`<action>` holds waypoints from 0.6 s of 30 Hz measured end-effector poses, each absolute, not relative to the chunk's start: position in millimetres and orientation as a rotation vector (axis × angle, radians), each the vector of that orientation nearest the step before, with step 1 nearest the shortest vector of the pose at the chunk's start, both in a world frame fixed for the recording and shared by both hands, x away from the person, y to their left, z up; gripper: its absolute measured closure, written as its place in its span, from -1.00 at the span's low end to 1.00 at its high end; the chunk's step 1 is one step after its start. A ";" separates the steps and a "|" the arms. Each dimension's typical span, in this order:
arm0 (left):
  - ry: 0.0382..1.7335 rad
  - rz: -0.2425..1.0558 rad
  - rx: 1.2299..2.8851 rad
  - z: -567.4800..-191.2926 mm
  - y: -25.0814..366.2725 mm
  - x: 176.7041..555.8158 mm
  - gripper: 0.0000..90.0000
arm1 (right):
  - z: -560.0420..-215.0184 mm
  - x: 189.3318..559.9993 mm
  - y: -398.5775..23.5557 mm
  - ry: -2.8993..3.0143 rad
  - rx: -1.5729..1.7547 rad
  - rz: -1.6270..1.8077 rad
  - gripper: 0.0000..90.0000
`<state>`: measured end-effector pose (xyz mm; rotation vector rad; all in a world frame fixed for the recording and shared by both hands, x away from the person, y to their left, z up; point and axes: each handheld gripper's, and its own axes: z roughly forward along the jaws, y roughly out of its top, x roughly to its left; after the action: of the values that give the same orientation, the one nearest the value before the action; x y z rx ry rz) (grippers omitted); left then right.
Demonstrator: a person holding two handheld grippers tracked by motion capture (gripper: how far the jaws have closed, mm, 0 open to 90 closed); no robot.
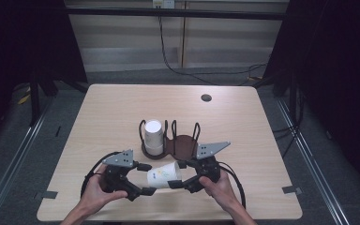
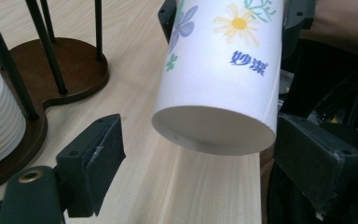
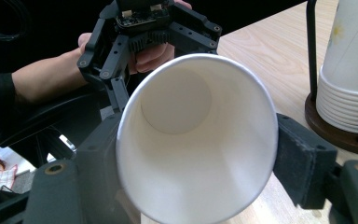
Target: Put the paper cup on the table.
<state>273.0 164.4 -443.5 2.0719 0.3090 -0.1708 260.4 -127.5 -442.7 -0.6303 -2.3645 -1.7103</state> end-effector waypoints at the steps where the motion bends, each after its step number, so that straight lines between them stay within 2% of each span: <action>1: 0.314 -0.182 2.068 -443.8 164.6 273.5 -0.64 | -442.5 260.3 -127.8 -2.365 -0.631 -1.710 -0.43; 18: 0.379 -0.120 2.142 -448.9 175.0 273.2 -0.64 | -438.7 261.2 -137.0 -2.398 -0.682 -1.714 -0.43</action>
<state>273.2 175.0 -448.9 2.1416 0.3790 -0.1199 261.2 -137.0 -438.7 -0.6820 -2.3978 -1.7142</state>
